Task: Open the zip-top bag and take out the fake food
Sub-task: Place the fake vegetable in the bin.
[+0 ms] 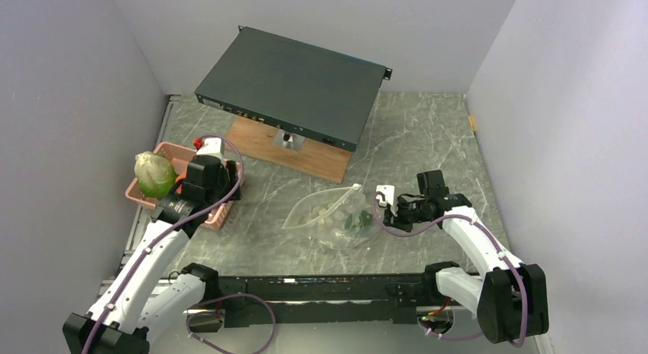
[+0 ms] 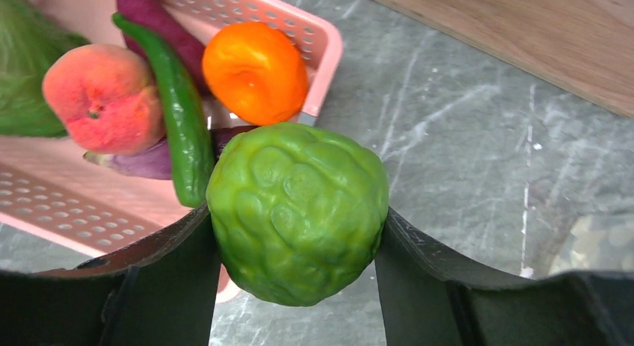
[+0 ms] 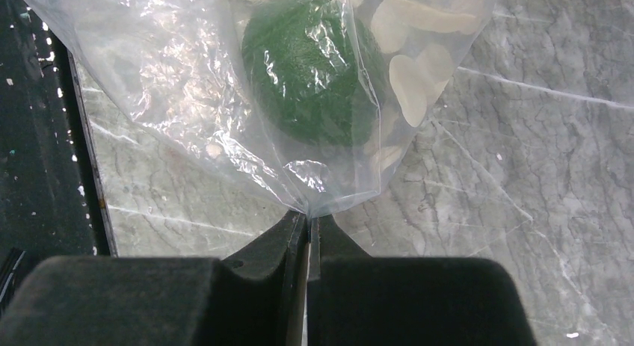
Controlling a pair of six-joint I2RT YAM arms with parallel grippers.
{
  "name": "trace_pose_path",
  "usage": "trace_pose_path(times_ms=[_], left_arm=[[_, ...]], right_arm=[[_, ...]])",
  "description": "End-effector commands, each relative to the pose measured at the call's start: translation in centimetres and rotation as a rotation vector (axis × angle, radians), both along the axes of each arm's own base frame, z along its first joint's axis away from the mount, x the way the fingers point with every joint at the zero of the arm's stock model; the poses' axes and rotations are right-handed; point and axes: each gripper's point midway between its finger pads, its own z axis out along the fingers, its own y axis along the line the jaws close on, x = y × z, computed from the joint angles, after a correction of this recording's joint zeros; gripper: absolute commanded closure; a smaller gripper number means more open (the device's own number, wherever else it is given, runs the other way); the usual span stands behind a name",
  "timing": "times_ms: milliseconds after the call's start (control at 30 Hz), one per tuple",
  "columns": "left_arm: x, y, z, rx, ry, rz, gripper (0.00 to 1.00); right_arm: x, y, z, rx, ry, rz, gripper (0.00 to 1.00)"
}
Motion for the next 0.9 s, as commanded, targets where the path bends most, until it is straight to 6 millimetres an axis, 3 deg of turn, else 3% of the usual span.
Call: trace_pose_path(times_ms=[0,367,567,867], left_arm=[[0.4,2.1,-0.5,0.018,0.023,0.083,1.0],[4.3,6.2,-1.4,0.228,0.059,-0.021,1.0],[6.5,7.2,-1.7,0.367,0.026,-0.173,1.0],[9.2,9.4,-2.8,0.523,0.007,-0.195,0.97]], right_arm=[[-0.3,0.3,0.2,0.03,-0.003,0.02,0.94],[-0.2,0.3,0.3,0.03,-0.003,0.016,0.94],[-0.1,0.1,0.3,0.03,-0.004,0.005,0.94],[-0.1,0.0,0.2,0.03,0.003,0.003,0.94]])
